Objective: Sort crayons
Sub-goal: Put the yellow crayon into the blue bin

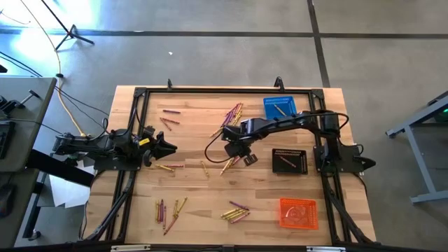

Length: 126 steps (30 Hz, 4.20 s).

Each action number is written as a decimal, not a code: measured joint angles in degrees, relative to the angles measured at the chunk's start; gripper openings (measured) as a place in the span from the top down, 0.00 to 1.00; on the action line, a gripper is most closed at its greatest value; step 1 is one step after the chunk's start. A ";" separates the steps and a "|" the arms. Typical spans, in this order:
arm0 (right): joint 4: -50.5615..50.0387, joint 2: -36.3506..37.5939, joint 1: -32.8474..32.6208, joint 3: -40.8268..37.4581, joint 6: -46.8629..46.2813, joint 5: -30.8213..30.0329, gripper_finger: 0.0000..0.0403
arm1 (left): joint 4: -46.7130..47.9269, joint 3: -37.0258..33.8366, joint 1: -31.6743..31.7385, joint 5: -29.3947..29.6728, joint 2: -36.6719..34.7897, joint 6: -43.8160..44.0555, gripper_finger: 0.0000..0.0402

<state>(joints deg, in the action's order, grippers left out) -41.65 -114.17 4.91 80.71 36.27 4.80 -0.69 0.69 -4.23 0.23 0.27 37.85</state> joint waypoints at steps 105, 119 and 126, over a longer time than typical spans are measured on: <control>-25.38 17.22 50.15 0.87 -18.28 0.85 0.94 | 0.00 0.00 0.02 0.00 -0.02 0.00 0.75; -26.66 17.22 44.69 0.87 -22.72 2.15 0.85 | -0.01 0.01 0.02 0.00 -0.02 0.02 0.75; -23.44 16.26 30.42 0.90 -26.66 6.91 0.85 | 0.00 0.02 0.01 0.00 -0.01 0.02 0.75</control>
<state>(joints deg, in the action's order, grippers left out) -65.09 -97.91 35.33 81.60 9.61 11.71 -0.69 0.71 -4.22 0.23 0.26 37.87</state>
